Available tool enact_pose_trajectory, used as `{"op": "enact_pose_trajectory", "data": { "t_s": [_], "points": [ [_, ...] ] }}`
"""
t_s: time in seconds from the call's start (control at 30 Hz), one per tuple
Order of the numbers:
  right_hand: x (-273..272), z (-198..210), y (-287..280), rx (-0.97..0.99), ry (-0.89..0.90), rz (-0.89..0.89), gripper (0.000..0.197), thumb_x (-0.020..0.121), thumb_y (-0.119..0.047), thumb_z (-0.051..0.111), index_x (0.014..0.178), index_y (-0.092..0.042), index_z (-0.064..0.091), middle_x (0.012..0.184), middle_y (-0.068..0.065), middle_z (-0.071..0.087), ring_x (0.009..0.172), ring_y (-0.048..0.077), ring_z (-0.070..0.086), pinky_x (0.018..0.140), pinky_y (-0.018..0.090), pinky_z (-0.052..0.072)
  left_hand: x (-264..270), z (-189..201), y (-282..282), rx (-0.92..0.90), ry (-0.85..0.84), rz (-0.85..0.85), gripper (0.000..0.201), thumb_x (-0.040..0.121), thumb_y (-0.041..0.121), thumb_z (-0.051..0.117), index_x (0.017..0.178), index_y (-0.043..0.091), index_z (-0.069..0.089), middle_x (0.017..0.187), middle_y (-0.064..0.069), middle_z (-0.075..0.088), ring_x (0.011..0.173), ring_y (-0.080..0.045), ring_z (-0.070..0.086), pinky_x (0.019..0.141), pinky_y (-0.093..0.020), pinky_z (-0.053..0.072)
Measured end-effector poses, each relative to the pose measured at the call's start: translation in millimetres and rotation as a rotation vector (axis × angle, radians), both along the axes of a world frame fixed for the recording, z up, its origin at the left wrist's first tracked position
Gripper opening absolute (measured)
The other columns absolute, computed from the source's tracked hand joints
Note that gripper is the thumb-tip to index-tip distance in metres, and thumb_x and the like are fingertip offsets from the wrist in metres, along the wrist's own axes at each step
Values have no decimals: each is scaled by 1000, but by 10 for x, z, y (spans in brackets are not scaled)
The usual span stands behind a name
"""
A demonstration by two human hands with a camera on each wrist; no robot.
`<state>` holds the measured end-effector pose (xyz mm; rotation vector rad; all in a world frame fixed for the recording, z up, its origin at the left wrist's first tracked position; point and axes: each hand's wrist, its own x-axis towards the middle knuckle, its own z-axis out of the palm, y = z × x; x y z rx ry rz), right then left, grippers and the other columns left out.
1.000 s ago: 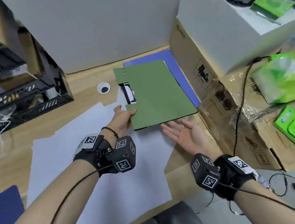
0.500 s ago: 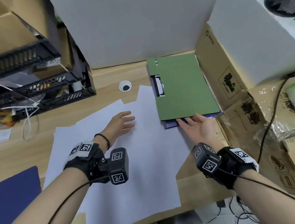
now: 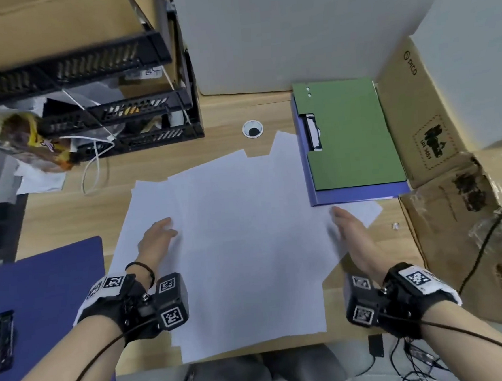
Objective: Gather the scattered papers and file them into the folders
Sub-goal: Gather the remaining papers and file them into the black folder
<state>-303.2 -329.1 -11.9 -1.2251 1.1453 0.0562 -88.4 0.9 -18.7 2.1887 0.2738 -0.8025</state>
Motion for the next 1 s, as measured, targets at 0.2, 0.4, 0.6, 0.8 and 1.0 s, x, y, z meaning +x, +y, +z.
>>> {"op": "enact_pose_trajectory", "data": {
  "t_s": [0.2,0.4,0.6,0.8,1.0],
  "points": [
    [-77,-99,337,-123,169,475,66,103,-22,43,157,-18,5,164,-8,-2,151,10,-4,122,33,2,-80,-75,227,308,143,-277,65,94,28,54,151,23,23,160,-16,-3,146,-39,-2,114,-50,13],
    [101,-51,738,-105,171,616,66,103,-22,43,156,-12,5,164,-2,-5,152,14,-2,123,35,4,-130,-115,286,294,156,-390,75,91,31,58,153,25,16,161,-13,-11,147,-36,-5,118,-50,12],
    [192,-110,1251,-153,98,364,66,100,-21,50,156,-14,15,164,-2,11,150,15,16,121,41,20,-64,-104,506,159,144,-386,80,79,35,69,143,7,30,152,-14,28,139,-36,28,111,-55,30],
    [249,-130,1439,-252,140,246,65,91,-18,64,148,-9,34,141,7,42,118,23,52,99,39,44,-87,-139,723,128,118,-463,99,69,24,84,149,27,26,150,-10,17,141,-29,17,114,-42,27],
    [362,-166,1578,-191,180,261,68,85,-18,73,143,-12,38,129,8,44,90,14,55,81,36,50,-187,-177,884,243,-47,-698,98,63,3,78,143,30,28,132,-4,16,127,-30,23,89,-29,40]
  ]
}}
